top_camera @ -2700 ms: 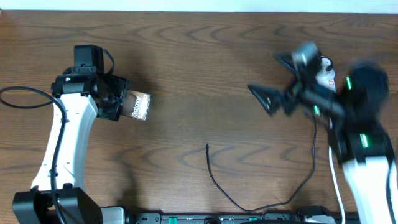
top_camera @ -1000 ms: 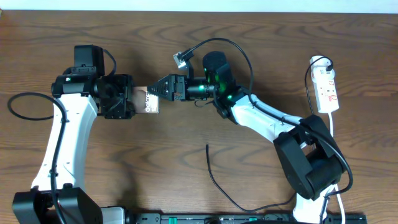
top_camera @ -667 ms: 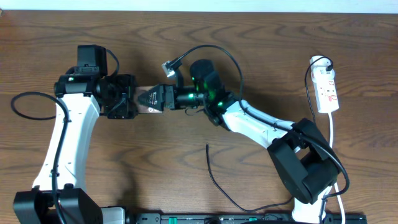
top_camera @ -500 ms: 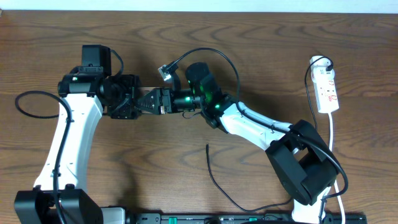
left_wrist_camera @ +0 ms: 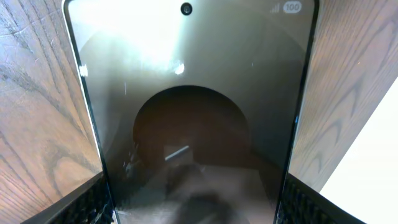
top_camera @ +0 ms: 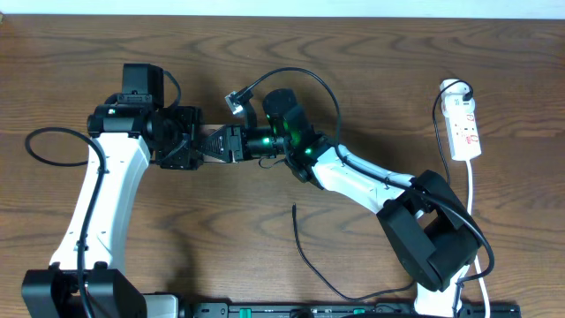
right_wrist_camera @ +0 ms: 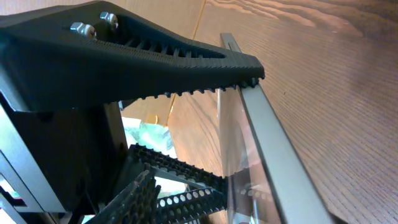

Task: Plug charger to phone and switch on socket
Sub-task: 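Swing the right gripper left toward the phone held by the left gripper, then close the right gripper on the phone's side edge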

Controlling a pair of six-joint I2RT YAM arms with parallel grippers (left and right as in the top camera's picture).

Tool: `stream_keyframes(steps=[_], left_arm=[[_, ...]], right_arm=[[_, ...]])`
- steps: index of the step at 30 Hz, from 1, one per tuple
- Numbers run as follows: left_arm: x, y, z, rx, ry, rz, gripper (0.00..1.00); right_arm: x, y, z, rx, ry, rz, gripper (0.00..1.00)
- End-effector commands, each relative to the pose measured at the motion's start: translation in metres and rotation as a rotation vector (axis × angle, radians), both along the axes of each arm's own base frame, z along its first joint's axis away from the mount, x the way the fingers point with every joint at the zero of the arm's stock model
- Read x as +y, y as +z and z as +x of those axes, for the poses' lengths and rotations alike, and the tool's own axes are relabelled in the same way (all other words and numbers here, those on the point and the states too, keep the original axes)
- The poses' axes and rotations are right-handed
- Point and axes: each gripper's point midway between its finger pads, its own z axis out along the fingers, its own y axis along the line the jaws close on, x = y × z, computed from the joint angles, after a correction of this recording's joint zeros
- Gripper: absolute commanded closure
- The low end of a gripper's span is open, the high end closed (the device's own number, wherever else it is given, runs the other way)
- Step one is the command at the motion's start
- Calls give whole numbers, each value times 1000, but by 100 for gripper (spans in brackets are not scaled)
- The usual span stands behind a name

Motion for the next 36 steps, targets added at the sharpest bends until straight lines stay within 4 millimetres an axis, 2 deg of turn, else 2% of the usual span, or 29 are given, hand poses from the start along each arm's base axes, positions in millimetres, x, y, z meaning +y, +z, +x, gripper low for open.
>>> stream_keyframes(steps=[1, 9, 19, 31, 36], left_arm=[[-10, 3, -1, 0, -16, -41, 93], [-11, 3, -1, 0, -18, -42, 92], [-25, 4, -2, -11, -61, -41, 93], [-25, 4, -2, -11, -61, -41, 93], [-25, 4, -2, -11, -61, -41, 93]], right_arm=[[3, 3, 0, -20, 2, 4, 58], [3, 2, 0, -31, 7, -2, 63], [3, 2, 0, -30, 8, -2, 65], [3, 1, 0, -29, 7, -4, 77], [3, 1, 0, -29, 8, -4, 87]])
